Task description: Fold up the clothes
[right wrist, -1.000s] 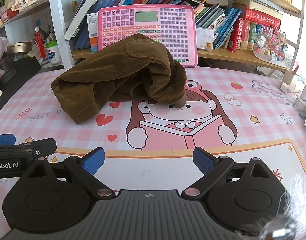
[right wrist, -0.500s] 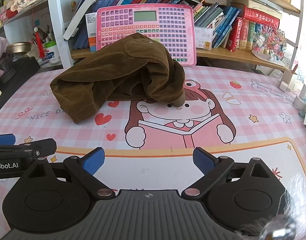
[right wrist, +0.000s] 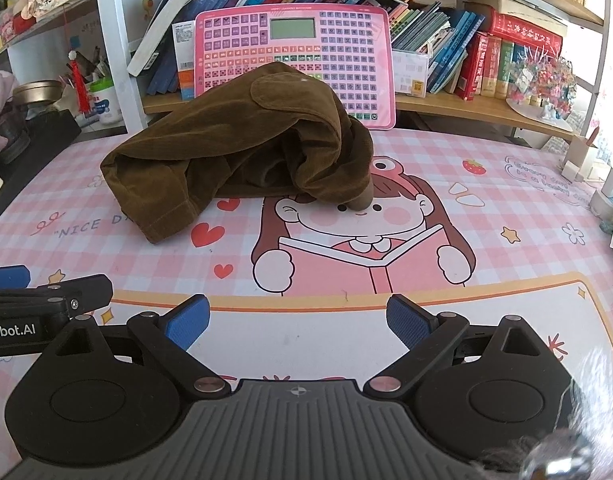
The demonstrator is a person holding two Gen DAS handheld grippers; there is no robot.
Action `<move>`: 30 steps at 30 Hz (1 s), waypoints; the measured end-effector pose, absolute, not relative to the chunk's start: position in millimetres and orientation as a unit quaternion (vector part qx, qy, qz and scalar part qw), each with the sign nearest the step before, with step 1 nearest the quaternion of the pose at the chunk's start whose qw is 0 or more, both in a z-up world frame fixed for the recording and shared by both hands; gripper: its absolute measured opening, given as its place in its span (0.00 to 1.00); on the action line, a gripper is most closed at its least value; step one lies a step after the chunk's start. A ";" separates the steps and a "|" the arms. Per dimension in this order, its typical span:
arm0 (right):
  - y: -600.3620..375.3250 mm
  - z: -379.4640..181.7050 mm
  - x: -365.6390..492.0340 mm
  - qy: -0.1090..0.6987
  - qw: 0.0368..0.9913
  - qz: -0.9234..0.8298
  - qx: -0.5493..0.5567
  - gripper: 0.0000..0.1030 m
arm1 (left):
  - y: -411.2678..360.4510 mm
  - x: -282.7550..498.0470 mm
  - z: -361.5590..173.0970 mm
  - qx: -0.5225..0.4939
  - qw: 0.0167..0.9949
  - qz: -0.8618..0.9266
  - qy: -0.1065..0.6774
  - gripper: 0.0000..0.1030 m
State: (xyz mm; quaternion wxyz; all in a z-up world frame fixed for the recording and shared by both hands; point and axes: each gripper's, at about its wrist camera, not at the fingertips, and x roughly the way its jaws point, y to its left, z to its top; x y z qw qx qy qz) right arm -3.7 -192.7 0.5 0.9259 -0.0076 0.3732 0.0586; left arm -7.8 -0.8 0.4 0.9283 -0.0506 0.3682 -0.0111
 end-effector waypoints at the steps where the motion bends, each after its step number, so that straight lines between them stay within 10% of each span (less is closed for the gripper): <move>1: -192.6 0.5 -3.6 0.373 0.926 0.058 -0.008 0.93 | -0.7 -7.6 0.3 -0.051 0.928 -0.011 0.368 1.00; 30: -203.8 -2.7 -6.4 0.387 0.921 0.049 0.004 0.93 | -5.8 -3.3 -6.4 -0.079 0.920 -0.041 0.382 1.00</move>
